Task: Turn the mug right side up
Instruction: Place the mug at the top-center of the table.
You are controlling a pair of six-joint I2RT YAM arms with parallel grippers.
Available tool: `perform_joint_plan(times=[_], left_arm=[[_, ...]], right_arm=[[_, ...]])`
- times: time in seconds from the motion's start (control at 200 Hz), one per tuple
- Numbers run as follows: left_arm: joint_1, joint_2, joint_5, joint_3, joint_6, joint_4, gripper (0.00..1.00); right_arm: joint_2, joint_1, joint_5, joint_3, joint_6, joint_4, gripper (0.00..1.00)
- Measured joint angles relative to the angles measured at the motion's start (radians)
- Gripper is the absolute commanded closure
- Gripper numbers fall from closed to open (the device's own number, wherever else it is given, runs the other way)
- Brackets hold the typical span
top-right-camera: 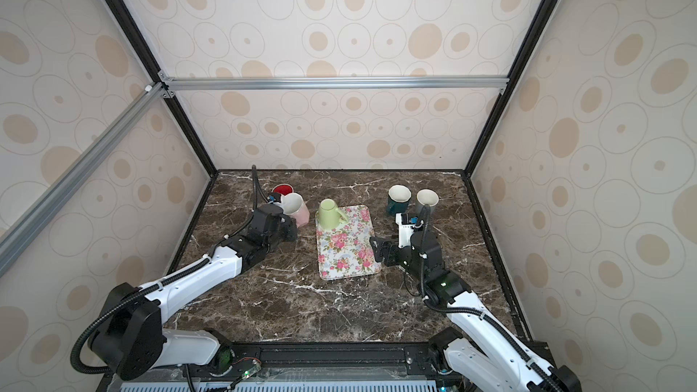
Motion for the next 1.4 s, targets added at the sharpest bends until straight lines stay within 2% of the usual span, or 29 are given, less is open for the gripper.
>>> perform_joint_plan(times=[0.88,1.13,1.4], left_arm=[[0.077,0.383,-0.041,0.182,0.077,0.148,1.0],[0.077,0.447,-0.037,0.239,0.083,0.182,1.0],[0.077,0.452,-0.035,0.244,0.084,0.186,1.0]], right_arm=[[0.071,0.0,0.031,-0.005,-0.015,-0.002,0.16],[0.077,0.0,0.037,-0.005,-0.023,-0.001,0.16],[0.079,0.0,0.035,-0.006,-0.029,0.002,0.16]])
